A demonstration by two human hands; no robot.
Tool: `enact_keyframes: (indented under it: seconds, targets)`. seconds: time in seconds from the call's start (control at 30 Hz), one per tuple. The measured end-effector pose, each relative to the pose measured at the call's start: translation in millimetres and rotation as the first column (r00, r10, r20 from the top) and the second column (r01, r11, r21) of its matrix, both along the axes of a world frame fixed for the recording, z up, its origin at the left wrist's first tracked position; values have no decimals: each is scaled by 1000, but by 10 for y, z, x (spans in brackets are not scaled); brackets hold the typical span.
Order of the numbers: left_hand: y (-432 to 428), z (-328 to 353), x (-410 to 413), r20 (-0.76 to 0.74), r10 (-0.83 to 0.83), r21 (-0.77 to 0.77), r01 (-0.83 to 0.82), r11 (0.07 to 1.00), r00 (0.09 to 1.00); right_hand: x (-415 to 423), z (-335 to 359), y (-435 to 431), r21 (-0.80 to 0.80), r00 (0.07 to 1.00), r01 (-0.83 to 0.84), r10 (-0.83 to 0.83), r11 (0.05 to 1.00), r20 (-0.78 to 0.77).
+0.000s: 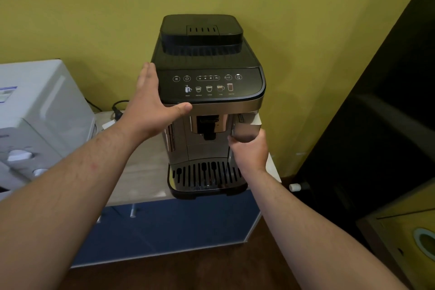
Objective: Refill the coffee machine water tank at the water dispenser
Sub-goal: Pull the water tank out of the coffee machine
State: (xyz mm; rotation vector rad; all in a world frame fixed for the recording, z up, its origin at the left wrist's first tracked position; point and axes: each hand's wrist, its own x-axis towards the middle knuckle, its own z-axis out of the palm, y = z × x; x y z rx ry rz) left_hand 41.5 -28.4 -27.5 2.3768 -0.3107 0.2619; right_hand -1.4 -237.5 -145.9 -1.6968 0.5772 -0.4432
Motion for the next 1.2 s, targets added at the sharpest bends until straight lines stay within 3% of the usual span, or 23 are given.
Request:
enact_keyframes:
  seconds: [1.2]
  targets:
    - [34,-24,31,-4,-65,-75,65,995,998,-819,5,185,51,996,93,-93,994,1]
